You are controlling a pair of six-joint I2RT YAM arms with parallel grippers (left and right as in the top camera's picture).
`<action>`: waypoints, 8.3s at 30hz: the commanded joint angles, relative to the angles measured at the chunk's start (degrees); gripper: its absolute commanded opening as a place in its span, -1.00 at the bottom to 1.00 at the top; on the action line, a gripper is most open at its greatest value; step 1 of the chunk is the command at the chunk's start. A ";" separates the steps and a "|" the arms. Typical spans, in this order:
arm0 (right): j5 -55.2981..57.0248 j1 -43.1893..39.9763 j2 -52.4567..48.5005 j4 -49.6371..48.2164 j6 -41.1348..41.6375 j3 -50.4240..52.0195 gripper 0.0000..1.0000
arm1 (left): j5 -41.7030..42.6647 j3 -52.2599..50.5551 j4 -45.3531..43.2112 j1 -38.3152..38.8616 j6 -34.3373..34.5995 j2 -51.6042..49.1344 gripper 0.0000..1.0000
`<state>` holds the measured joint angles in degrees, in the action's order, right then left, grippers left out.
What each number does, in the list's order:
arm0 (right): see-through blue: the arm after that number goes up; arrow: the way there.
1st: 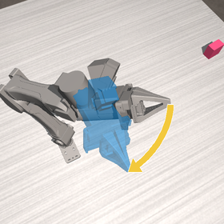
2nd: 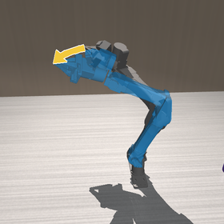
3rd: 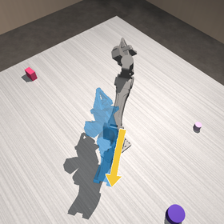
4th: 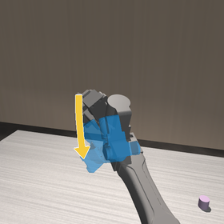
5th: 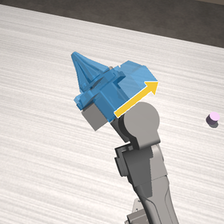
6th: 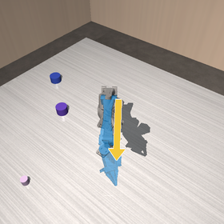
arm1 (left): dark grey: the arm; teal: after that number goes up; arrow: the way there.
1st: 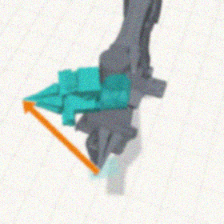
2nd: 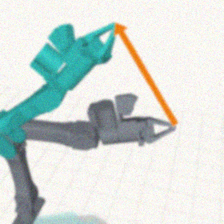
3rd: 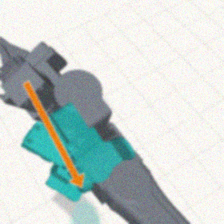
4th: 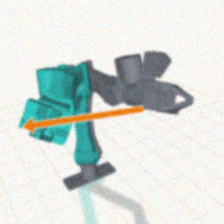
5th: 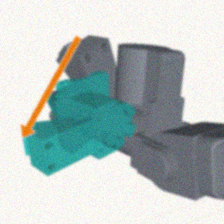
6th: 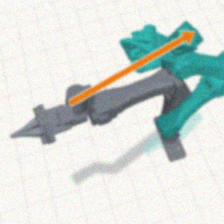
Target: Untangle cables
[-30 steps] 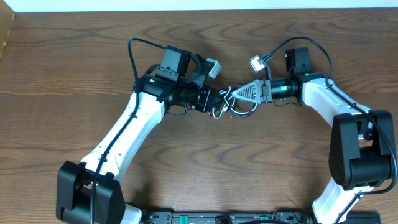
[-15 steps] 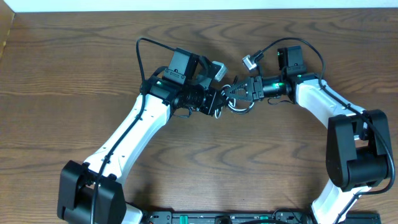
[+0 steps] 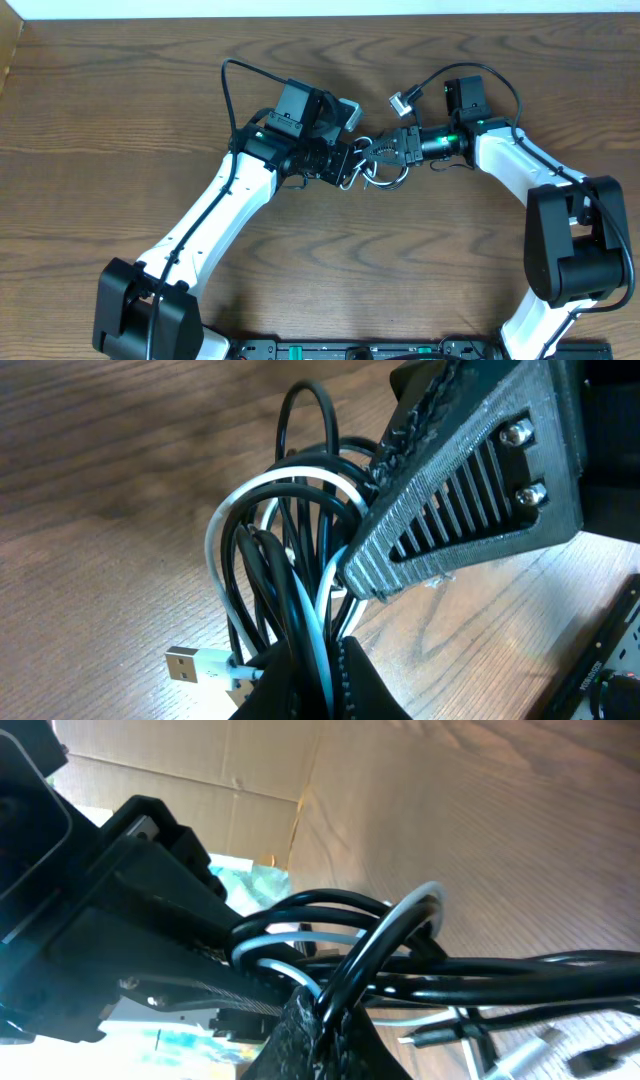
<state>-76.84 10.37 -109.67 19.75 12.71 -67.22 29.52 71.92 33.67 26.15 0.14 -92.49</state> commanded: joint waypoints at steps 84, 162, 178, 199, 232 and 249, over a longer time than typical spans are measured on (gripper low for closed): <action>9.35 3.41 0.59 -7.48 18.27 -0.15 -0.58 | -0.42 0.50 -3.10 -0.09 17.77 0.72 -0.85; 19.23 6.73 0.59 -12.76 38.18 -0.17 -0.98 | -0.70 0.50 -3.10 -0.09 13.11 0.70 -0.85; 5.97 -6.38 0.59 -6.62 13.70 -0.15 -0.98 | -6.25 0.50 4.35 -0.09 0.90 0.70 -0.85; 10.97 -1.51 0.59 4.13 10.62 -0.15 -0.46 | -6.21 0.50 1.05 -0.09 8.85 0.70 -0.85; 21.05 8.98 0.59 -7.19 42.69 -0.17 -0.53 | -5.53 0.50 -0.46 -0.02 23.12 0.07 -0.85; 15.30 2.43 0.59 -7.50 23.10 -0.17 -0.98 | -5.60 0.48 3.89 -0.02 3.28 0.04 -0.85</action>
<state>-57.47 15.18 -109.67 12.21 43.24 -67.22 23.68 71.92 36.77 26.02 10.57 -92.49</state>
